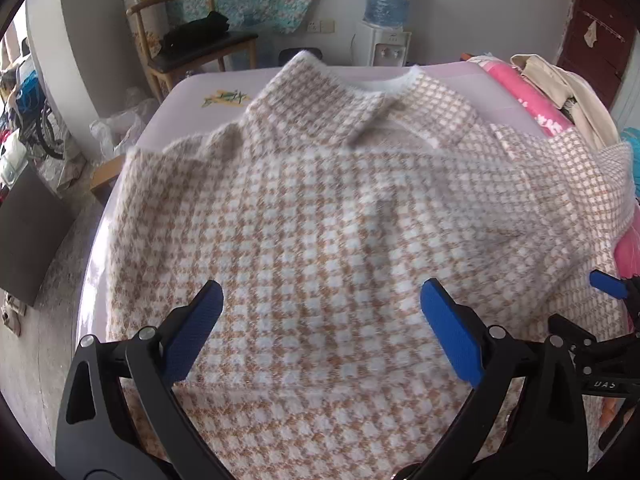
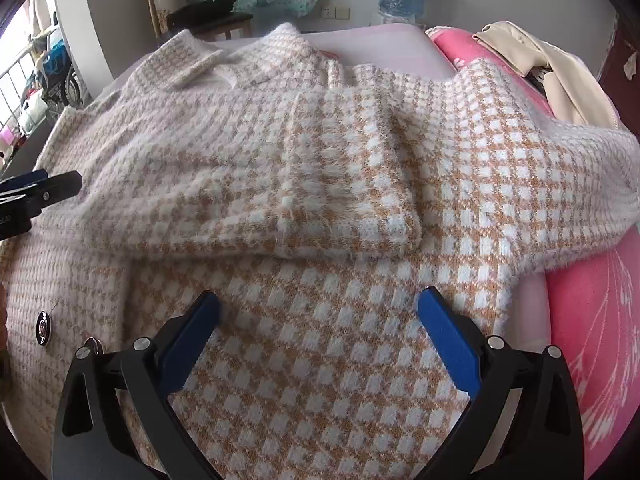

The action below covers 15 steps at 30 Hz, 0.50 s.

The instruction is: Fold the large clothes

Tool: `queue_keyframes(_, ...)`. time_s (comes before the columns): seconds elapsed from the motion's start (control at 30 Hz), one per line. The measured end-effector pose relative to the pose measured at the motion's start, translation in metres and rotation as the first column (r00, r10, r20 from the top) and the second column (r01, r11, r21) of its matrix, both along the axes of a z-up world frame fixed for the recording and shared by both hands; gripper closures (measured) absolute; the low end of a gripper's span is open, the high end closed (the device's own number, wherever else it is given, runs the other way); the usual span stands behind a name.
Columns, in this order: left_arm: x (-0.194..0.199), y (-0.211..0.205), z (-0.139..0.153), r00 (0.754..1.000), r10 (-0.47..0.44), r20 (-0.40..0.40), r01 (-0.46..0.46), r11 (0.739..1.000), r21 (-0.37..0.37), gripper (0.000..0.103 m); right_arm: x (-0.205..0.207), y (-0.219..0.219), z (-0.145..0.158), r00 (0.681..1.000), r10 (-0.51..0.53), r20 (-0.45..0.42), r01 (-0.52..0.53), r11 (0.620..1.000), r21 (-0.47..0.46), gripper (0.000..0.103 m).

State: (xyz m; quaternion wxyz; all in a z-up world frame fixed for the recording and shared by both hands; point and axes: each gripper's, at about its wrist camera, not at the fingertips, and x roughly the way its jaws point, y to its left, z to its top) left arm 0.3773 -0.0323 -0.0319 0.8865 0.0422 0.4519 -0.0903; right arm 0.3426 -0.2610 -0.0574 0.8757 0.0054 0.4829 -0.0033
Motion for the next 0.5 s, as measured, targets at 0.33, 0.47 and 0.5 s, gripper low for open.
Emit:
queue_keyframes(0.33, 0.003, -0.033, -0.014, 0.999, -0.034, -0.038, 0.035, 0.999, 0.031, 0.007, -0.031, -0.068, 0.073, 0.991, -0.034, 0.129, 0.022, 0.995, 0.093, 0.006)
queue_keyframes(0.47, 0.005, -0.026, -0.023, 0.999, -0.013, -0.051, 0.012, 1.0, -0.019, 0.007, -0.037, -0.136, 0.096, 0.981, -0.145, 0.127, 0.131, 0.985, 0.114, 0.006)
queue_keyframes(0.5, 0.005, -0.025, -0.023, 0.999, -0.013, -0.052, 0.011, 1.0, -0.025, 0.007, -0.037, -0.155, 0.099, 0.976, -0.18, 0.123, 0.165, 0.979, 0.121, 0.006)
